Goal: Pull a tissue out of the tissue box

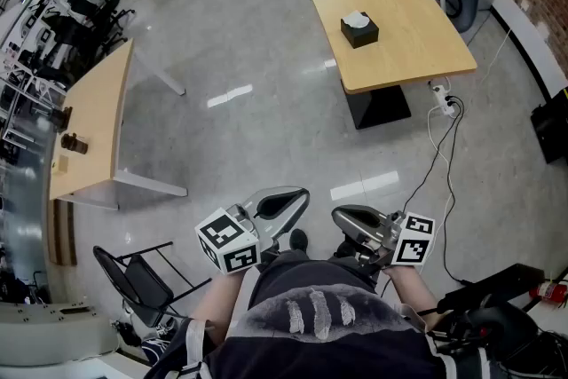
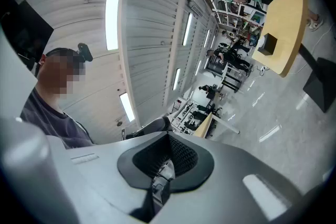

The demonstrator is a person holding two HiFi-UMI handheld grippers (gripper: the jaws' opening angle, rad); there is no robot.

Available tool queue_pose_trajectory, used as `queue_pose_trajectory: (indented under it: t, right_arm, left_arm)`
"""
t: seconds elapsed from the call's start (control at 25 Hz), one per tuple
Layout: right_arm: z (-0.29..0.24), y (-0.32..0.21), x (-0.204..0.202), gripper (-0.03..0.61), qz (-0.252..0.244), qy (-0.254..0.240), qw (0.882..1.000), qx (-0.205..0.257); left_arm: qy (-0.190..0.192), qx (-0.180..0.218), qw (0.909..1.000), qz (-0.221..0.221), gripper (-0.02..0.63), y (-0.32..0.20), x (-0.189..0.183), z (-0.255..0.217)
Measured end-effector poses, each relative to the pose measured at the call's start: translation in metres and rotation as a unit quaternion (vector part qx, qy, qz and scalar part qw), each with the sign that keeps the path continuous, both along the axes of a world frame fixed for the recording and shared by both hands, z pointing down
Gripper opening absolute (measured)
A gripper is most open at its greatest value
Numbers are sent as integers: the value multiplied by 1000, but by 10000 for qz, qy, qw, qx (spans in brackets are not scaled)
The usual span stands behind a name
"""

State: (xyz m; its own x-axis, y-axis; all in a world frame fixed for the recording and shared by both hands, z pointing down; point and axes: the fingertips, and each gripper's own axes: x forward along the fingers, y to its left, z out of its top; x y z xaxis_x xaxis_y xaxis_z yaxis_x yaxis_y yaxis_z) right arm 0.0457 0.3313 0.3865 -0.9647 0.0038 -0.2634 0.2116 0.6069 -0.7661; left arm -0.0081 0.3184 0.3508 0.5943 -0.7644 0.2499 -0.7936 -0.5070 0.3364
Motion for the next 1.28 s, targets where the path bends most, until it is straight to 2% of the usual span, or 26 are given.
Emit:
queue_pose_trajectory:
  t: [0.2,0.48,0.64,0.92,1.16,1.28]
  right_arm:
    - [-8,2,-1,-3,144,137,9998,79]
    - [-3,-14,-13,-2,434,732,9955,420]
    - [-8,-25,-39,-3,583,843,9937,455]
    - [-19,-32,-110,-3,567,1053,9902,718]
    - [-27,-38,-151,-2,550,1136,9876,934]
    - [-30,-34,-162,-2,504,1218,9868,946]
  left_arm:
    - [43,2,9998,169,3,0,-1,-3]
    - [402,249,9978,458,3,-28,-13,-5]
    - [553,411,9962,540,3,-38,-39,-12]
    - [804,584,9942,422,3,-49,-113,-17]
    - [677,808,9931,514,3,-52,-152,-22]
    - [756,798,9925,539,3,-50,-163,-20]
